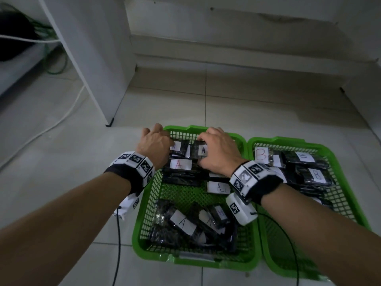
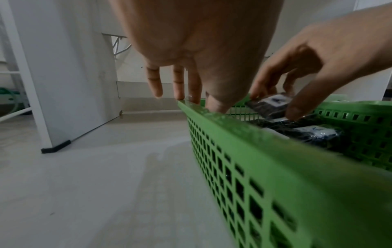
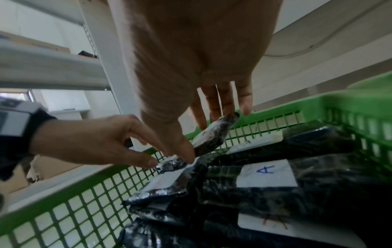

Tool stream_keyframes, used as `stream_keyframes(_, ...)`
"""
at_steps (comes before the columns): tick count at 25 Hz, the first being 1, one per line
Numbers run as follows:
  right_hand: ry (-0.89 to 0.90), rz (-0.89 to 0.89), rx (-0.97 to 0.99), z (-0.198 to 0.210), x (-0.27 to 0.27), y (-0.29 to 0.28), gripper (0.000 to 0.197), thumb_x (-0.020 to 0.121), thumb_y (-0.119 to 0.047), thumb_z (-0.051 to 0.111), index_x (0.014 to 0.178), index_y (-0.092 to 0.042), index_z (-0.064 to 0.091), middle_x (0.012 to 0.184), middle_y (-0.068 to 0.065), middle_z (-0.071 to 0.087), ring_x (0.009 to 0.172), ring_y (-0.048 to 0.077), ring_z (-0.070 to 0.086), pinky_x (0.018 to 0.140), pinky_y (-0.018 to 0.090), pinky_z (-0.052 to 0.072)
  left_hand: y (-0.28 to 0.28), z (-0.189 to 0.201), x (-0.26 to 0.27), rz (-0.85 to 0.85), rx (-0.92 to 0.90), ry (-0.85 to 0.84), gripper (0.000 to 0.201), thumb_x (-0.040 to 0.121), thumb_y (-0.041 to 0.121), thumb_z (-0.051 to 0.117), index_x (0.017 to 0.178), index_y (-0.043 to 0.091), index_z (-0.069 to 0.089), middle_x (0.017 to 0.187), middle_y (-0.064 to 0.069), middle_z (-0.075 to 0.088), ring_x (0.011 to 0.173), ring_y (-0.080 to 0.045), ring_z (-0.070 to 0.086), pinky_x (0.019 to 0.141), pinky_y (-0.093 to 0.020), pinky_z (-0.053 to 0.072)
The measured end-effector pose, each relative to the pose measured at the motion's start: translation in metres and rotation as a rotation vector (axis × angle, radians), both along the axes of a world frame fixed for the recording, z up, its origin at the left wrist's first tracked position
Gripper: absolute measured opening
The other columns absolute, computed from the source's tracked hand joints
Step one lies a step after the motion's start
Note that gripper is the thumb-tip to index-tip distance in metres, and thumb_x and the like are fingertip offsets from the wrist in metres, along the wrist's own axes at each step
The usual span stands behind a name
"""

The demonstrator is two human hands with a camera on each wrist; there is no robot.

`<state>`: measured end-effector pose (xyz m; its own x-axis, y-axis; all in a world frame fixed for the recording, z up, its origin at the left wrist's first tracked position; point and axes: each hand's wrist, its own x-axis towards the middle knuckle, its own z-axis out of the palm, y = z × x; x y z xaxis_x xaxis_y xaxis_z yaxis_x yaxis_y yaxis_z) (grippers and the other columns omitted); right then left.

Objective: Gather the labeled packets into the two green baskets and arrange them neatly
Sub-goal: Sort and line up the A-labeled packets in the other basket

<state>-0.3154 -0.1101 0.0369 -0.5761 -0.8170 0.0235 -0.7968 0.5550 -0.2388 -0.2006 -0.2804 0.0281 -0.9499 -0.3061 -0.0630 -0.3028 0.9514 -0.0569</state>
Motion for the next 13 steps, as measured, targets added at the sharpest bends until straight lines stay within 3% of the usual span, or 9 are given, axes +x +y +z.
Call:
stream_keyframes(5,-0.008,-0.001,-0.048,-0.020,-0.005,-0.015,0.026,0.078,-0.021,0.084,0.099,-0.015,0.070,0.099,-0.003,0.060,0.097,0.018,0.052,0.079,0.024,0.034,0.007,-0.002,0.009,-0.143,-0.005,-0.016,0.054,0.083,0.021,0.058,0.135,0.036,0.051,0.138,0.005,0.047,0.132,-0.021,0.036,0.113,-0.053,0.022)
stream_keyframes(9,-0.046,-0.024,-0.090,-0.025,-0.005,-0.011,0.028,0.079,-0.027,0.081,0.104,-0.016,0.074,0.101,-0.002,0.059,0.100,0.018,0.050,0.080,0.027,0.041,0.003,-0.007,0.016,-0.148,0.175,-0.059,0.061,0.090,0.017,0.052,0.146,0.039,0.040,0.149,0.004,0.035,0.136,-0.021,0.034,0.107,-0.047,0.041)
stream_keyframes(13,0.014,-0.011,-0.056,-0.020,-0.004,-0.011,0.016,0.082,-0.023,0.074,0.097,-0.017,0.078,0.095,-0.002,0.061,0.097,0.018,0.054,0.082,0.025,0.045,0.004,-0.009,0.017,-0.166,0.132,-0.094,0.064,0.089,0.023,0.054,0.148,0.039,0.035,0.147,0.001,0.034,0.134,-0.022,0.036,0.102,-0.045,0.043)
